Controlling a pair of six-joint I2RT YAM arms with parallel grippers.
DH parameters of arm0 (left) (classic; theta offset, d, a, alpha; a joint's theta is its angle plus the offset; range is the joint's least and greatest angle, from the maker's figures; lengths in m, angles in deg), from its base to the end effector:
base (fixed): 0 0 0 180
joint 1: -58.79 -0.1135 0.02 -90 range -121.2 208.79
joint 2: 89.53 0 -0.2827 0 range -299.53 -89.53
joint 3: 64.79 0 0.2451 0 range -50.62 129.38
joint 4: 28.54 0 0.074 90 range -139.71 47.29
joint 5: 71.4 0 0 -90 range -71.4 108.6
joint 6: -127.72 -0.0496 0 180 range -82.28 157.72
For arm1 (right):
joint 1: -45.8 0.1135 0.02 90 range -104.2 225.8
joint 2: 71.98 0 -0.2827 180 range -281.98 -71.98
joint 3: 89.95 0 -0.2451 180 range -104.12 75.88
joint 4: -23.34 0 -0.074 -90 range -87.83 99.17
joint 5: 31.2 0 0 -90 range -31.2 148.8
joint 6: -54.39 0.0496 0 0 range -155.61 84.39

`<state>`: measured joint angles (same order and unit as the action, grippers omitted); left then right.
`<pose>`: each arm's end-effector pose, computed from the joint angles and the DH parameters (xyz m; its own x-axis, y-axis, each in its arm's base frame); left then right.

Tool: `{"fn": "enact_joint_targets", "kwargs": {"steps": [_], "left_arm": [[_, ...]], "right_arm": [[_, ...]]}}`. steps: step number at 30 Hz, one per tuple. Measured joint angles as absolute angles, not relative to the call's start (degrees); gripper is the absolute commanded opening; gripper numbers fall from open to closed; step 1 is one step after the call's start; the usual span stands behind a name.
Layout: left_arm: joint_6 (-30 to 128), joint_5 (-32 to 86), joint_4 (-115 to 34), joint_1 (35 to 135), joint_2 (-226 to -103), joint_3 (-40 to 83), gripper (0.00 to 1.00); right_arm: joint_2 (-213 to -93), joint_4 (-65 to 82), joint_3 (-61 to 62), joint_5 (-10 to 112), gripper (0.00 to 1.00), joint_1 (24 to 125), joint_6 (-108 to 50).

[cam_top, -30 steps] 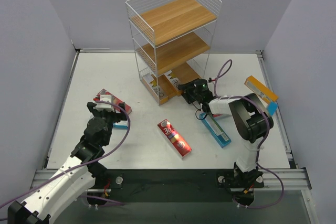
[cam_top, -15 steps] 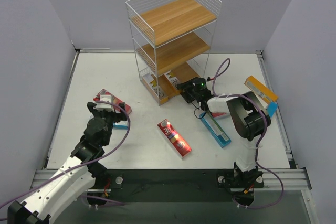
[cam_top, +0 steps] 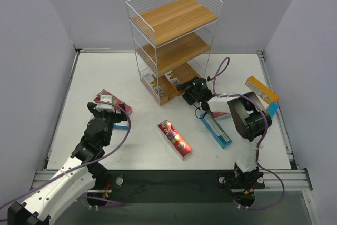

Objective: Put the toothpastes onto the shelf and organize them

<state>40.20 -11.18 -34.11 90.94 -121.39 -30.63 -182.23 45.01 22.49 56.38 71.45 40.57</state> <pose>0.1330 -0.0545 0.2659 -0.0501 -0.0129 -0.9987 0.0399 0.9991 -0.0149 0.3717 0.1808 0.1682 -0.5317 0.8209 -0.2083 0.2022 0.3618 0.9101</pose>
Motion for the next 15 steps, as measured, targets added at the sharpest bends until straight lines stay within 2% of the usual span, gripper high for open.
{"fn": "enact_joint_targets", "kwargs": {"steps": [15], "left_arm": [[40.2, -11.2, -34.1, 90.9, -121.4, -30.6, 0.97]], "right_arm": [[-182.2, 43.5, 19.9, 55.6, 0.56, 71.4, 38.4]]}}
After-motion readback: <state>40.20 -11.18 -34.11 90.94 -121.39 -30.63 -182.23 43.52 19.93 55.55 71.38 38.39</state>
